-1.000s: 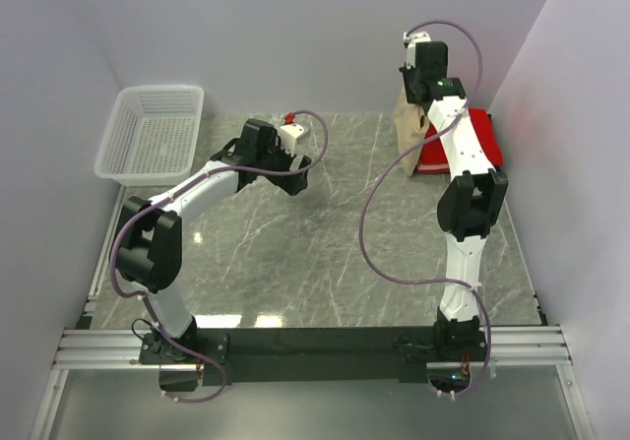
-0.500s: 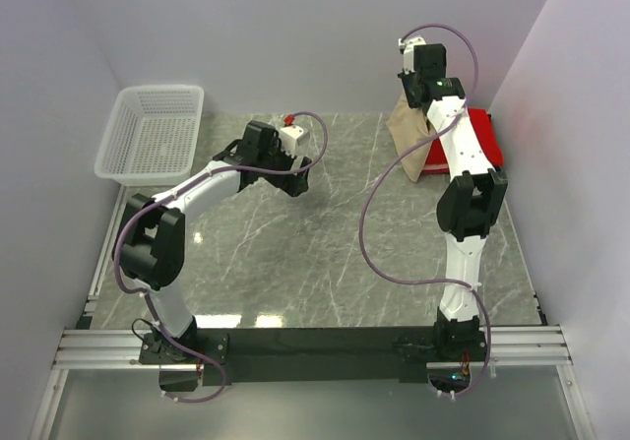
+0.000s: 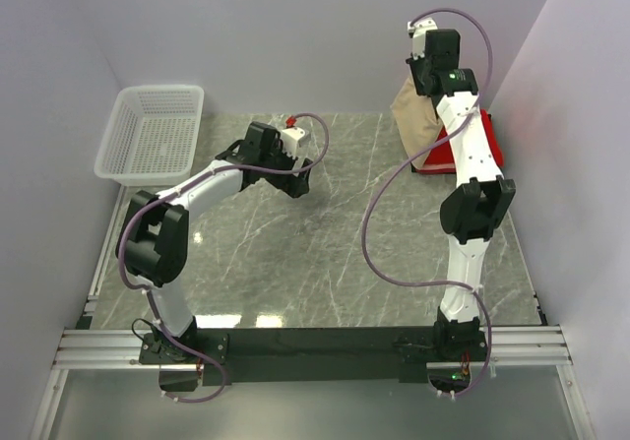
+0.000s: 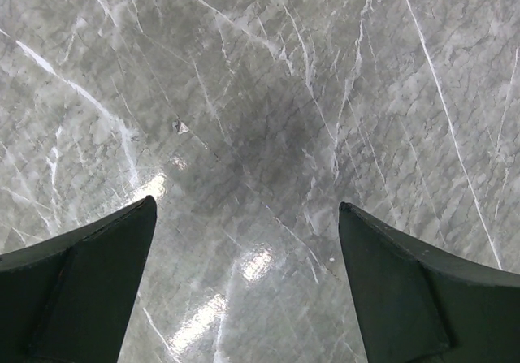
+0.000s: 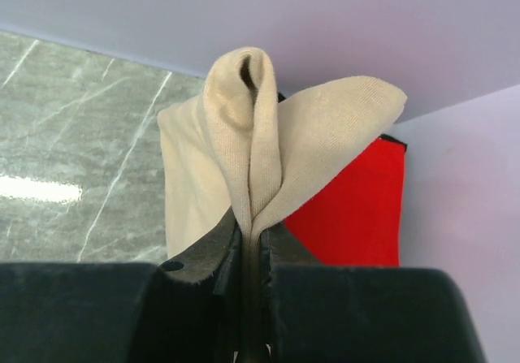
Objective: Fold and stack the t-shirts
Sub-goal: Neatly place the folded tshirt to the corner
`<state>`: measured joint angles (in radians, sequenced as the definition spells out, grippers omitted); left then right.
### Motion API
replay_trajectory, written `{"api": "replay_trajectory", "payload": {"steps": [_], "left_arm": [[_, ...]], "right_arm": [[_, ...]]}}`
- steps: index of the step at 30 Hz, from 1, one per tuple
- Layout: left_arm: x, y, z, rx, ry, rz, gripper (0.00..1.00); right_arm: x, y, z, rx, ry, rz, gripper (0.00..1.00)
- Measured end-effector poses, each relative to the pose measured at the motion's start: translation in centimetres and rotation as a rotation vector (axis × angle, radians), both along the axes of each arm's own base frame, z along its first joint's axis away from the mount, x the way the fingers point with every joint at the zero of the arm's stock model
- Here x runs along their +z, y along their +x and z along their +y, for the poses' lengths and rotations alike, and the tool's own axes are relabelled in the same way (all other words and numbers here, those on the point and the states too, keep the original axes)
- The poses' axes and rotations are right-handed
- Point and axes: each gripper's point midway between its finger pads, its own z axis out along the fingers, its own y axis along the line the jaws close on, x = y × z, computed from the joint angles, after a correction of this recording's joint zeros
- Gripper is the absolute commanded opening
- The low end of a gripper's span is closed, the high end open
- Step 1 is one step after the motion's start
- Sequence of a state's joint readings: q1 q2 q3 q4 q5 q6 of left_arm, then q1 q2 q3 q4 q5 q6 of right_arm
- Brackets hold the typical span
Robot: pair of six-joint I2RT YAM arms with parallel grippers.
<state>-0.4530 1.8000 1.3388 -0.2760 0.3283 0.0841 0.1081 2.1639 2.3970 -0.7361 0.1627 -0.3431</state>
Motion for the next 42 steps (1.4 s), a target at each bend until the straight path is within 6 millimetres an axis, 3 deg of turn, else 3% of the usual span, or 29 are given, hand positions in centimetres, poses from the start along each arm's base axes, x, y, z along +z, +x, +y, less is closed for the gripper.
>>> {"api": "replay_trajectory", "payload": {"steps": [6, 14, 30, 34, 42], "left_arm": [[-0.1, 0.2, -0.2, -0.005, -0.003, 0.004, 1.00], [-0.2, 0.3, -0.7, -0.016, -0.004, 0.013, 0.99], [-0.6, 0.8, -2.0, -0.044, -0.013, 0.049, 0.99], [-0.5, 1.2, -2.4, -0.046, -0.015, 0.056, 0.99], [-0.7, 1.7, -2.7, -0.044, -0.007, 0.076, 0.99]], "right_arm": [[1.5, -0.4, -0.1, 0.012, -0.016, -0.025, 0.00], [1.6, -0.3, -1.4, 0.014, -0.041, -0.024, 0.00], [0.9, 1.2, -9.6, -0.018, -0.161, -0.036, 0.00], [-0.6, 2.3, -10.9, -0.013, -0.193, -0.026, 0.00], [-6.1, 4.3, -13.3, -0.019, -0.249, 0.036, 0.00]]}}
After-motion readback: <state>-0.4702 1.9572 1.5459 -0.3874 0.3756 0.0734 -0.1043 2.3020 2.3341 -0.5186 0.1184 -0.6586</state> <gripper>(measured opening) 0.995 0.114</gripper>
